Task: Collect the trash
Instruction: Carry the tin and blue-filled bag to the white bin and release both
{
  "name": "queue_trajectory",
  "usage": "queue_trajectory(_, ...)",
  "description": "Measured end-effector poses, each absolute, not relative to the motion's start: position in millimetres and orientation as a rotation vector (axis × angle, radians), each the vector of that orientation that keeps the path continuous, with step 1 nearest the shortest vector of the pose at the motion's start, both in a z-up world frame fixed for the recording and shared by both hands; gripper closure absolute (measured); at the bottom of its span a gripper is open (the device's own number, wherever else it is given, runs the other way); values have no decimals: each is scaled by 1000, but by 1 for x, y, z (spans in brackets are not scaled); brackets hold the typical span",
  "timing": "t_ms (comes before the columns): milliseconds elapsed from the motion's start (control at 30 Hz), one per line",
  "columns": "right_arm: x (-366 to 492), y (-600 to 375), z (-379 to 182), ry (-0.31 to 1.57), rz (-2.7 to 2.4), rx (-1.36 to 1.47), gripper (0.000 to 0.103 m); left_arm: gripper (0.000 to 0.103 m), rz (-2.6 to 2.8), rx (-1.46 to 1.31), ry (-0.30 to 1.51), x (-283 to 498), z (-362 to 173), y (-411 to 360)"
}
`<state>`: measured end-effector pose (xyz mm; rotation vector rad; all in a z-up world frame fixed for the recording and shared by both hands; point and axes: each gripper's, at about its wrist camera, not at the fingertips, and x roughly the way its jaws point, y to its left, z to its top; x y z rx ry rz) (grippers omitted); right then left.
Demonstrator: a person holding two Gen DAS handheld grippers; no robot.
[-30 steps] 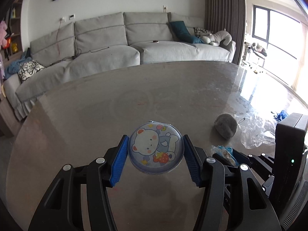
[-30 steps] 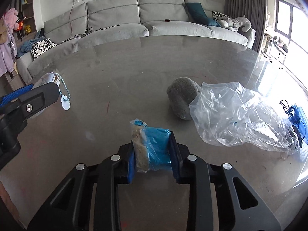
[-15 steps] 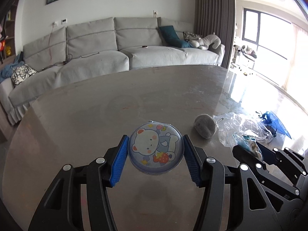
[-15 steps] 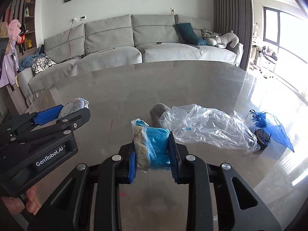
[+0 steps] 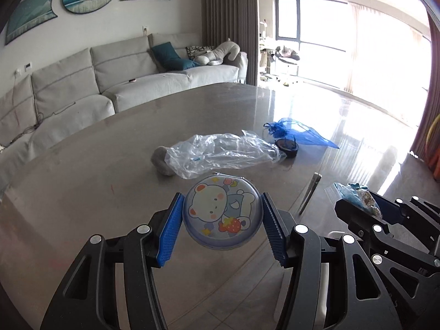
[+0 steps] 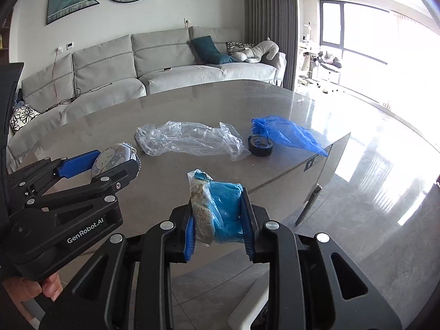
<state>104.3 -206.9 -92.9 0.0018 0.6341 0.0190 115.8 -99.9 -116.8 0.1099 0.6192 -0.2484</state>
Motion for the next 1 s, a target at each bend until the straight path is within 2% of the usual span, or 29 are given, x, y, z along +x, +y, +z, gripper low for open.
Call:
queue_trajectory(433,8,-325,-121,664,-258,102,74,47,-520,204,718,44,-158,-244)
queue_trajectory(1000,-20,-384,-167,698,-352,203,74,47,-604,344,810,21,-214,-316)
